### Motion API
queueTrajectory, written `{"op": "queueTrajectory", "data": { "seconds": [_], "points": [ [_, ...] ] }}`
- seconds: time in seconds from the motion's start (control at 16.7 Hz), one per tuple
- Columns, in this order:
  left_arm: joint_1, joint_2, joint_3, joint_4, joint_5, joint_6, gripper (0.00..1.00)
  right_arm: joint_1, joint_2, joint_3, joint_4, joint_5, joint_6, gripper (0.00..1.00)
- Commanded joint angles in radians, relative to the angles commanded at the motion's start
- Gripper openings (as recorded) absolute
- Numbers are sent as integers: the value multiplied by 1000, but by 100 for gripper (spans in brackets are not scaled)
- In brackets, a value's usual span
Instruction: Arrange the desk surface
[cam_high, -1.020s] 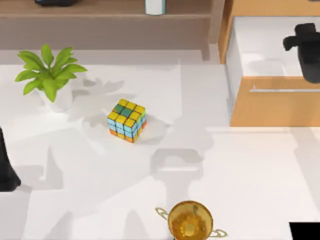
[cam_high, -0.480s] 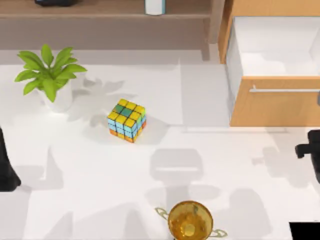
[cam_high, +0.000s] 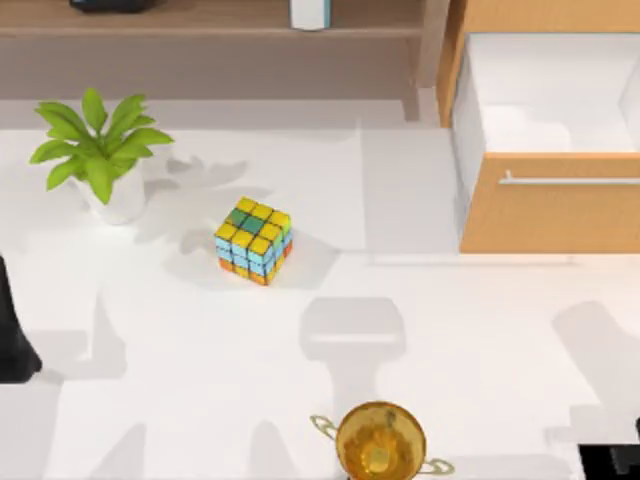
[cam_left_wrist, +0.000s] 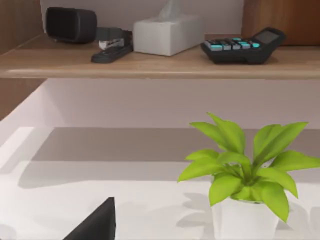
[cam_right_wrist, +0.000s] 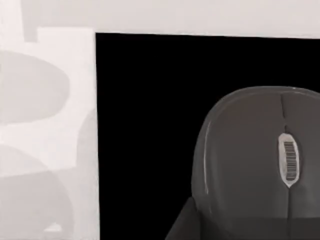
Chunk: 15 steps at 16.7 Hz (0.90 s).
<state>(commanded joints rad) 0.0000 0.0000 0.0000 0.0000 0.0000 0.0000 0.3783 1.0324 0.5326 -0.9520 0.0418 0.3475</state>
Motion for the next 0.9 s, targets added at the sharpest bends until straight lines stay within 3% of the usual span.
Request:
{"op": "queueTrajectory", "data": {
  "seconds": [0.9],
  "points": [
    [0,0,0,0,0,0,100,8,-31,-38,6,1,19,0]
  ]
}}
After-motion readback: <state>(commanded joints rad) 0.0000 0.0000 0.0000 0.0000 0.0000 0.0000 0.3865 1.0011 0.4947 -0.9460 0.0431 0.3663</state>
